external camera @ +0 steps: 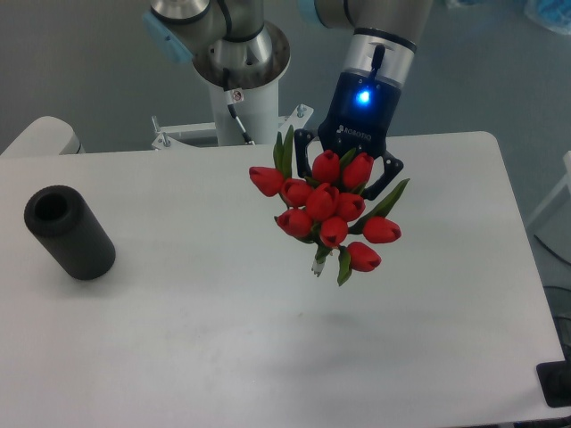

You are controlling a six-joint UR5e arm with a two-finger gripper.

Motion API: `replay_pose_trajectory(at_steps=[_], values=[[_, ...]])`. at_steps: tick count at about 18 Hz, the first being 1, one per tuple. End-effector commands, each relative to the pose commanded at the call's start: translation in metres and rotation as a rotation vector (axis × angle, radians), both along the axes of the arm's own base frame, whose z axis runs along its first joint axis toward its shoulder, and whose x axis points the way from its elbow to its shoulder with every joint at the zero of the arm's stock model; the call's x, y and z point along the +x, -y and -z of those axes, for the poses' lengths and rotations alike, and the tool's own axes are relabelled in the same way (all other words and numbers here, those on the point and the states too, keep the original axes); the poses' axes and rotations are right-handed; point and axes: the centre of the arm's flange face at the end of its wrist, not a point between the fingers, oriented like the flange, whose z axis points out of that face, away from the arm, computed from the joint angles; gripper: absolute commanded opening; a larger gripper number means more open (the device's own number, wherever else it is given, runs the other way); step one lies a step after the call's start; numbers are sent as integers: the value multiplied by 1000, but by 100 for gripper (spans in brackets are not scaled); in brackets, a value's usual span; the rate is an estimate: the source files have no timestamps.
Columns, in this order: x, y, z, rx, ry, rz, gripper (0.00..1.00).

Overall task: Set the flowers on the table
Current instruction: 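Hold the red tulip bouquet in the gripper and begin moving it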

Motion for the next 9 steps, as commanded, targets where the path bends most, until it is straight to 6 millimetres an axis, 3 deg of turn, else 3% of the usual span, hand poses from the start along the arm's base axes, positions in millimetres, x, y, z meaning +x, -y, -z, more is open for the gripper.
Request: replay_pose_trajectory(at_steps=[9], values=[[4,-5,2,-59,-40,-12,42]])
